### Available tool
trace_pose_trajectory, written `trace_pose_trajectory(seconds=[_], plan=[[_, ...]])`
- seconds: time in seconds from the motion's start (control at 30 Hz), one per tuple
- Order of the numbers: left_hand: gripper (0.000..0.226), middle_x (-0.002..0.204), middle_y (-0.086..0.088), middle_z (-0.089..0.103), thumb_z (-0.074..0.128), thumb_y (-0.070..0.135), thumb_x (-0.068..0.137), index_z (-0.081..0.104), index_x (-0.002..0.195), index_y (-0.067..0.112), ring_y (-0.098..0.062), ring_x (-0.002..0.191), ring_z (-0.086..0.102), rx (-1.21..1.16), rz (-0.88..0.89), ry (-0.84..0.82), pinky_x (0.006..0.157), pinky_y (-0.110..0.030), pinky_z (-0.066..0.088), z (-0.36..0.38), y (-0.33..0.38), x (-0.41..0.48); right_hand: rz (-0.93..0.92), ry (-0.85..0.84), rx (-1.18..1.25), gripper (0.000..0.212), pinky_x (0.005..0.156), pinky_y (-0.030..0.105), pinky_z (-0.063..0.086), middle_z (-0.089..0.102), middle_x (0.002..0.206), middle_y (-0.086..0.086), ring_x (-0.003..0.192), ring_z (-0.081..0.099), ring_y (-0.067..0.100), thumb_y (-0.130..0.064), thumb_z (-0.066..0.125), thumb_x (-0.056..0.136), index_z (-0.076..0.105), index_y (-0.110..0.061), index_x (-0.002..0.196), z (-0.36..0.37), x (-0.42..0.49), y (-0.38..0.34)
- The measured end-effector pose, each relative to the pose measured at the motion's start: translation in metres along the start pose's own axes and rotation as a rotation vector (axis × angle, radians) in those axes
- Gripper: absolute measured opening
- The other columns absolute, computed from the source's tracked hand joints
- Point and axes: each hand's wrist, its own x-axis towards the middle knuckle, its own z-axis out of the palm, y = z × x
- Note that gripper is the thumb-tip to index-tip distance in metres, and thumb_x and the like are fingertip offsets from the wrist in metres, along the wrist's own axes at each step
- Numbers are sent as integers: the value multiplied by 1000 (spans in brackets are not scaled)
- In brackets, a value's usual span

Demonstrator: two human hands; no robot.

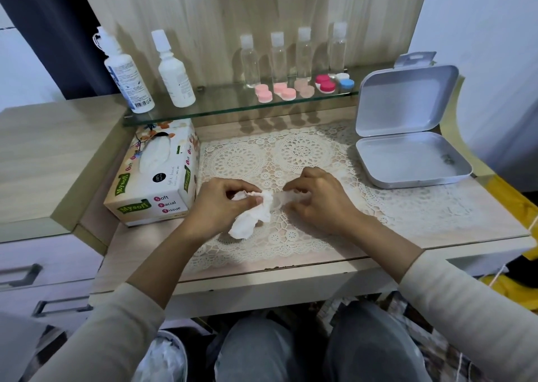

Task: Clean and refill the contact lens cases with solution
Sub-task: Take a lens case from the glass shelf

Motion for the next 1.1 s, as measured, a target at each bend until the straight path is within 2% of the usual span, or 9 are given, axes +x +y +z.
trace_pose_trajectory(seconds=[0.13, 0.23, 0.37, 0.5, 0.6, 0.67, 0.73, 0.9, 1.1], plan=[[14, 87, 5, 68, 76, 21, 73, 70, 78, 32, -3, 81, 59, 83, 79, 45, 65, -10, 39, 10, 1, 3, -8, 71, -13, 26, 69, 25, 31, 54, 79, 6, 80, 53, 27, -15, 72, 73, 71, -9, 98, 7, -3, 0], [12, 79, 7, 66, 77, 13, 72, 69, 77, 21, 0, 74, 58, 83, 187, 155, 62, -5, 38, 15, 0, 1, -26, 88, -12, 24, 65, 26, 34, 55, 74, 6, 72, 55, 28, -18, 72, 70, 72, -9, 92, 11, -5, 1], [4, 74, 3, 69, 74, 11, 72, 71, 75, 10, -1, 72, 59, 218, 476, 237, 67, -5, 42, 17, -5, 1, -41, 85, -5, 24, 62, 27, 36, 57, 72, 9, 67, 55, 28, -16, 72, 69, 71, -7, 90, 11, -5, 1], [22, 91, -3, 71, 66, 30, 79, 75, 83, 10, -6, 79, 64, 260, 585, 147, 68, -13, 51, 18, -14, -3, -45, 121, 1, 24, 62, 26, 36, 56, 72, 7, 67, 52, 22, -19, 71, 71, 71, -7, 91, 11, -6, -1], [36, 107, -5, 68, 65, 39, 75, 73, 96, 10, -7, 96, 60, 297, 627, 76, 81, -19, 50, 17, -23, -5, -40, 133, 4, 24, 65, 27, 33, 54, 74, 6, 70, 47, 18, -13, 75, 71, 71, -7, 94, 9, -6, -1], [36, 109, -9, 67, 62, 34, 77, 71, 103, 11, -9, 99, 58, 342, 669, 74, 86, -23, 48, 17, -29, -3, -45, 133, 12, 25, 65, 27, 33, 55, 74, 8, 70, 45, 16, -12, 75, 71, 71, -6, 95, 8, -6, 0], [31, 105, -11, 67, 60, 27, 80, 70, 105, 11, -12, 96, 58, 365, 705, 110, 84, -24, 48, 19, -33, -1, -54, 127, 12, 25, 66, 27, 33, 54, 75, 7, 71, 44, 15, -13, 75, 73, 70, -6, 97, 8, -6, -1], [21, 90, -14, 66, 58, 13, 81, 71, 95, 4, -15, 87, 56, 425, 790, 200, 74, -25, 48, 24, -38, 2, -76, 154, 17, 26, 66, 27, 31, 46, 75, 2, 71, 43, 16, -14, 75, 73, 70, -5, 97, 8, -7, -4], [12, 86, -15, 65, 60, 3, 78, 66, 89, 3, -16, 85, 54, 456, 860, 237, 74, -22, 45, 26, -39, 2, -106, 145, -15, 27, 64, 29, 33, 53, 77, 11, 71, 53, 26, -13, 76, 71, 69, -4, 96, 10, -9, -4]])
